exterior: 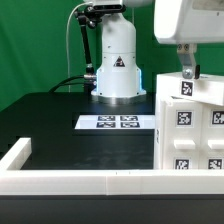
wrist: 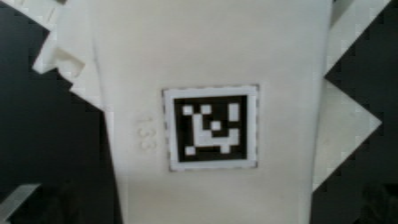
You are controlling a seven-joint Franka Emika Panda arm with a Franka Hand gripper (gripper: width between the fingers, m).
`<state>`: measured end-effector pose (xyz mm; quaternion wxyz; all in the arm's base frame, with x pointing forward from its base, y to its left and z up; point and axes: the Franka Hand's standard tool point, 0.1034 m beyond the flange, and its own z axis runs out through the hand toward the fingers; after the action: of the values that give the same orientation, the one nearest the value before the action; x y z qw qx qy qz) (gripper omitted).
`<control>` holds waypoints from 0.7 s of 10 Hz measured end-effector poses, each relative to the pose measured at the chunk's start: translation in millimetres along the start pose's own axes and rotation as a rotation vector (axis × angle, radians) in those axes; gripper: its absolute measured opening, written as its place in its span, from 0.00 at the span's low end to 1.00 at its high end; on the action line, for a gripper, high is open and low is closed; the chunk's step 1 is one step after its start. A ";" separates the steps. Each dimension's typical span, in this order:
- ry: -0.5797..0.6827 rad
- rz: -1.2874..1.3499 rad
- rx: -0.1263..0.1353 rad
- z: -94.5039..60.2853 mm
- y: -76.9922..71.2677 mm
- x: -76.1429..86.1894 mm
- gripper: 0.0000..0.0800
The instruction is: Assemble cabinet
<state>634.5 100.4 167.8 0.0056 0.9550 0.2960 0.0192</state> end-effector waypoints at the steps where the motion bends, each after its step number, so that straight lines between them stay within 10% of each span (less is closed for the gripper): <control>1: 0.000 0.004 0.000 0.5 2.1 -0.4 1.00; 7: -0.002 0.032 -0.007 16.5 2.0 -1.8 1.00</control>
Offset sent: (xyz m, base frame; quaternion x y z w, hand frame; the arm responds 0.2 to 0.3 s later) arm 0.0011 0.0037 -0.0146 -0.0118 0.0113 0.0040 0.9999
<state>634.7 97.6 151.2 0.0086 0.9597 0.2804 0.0195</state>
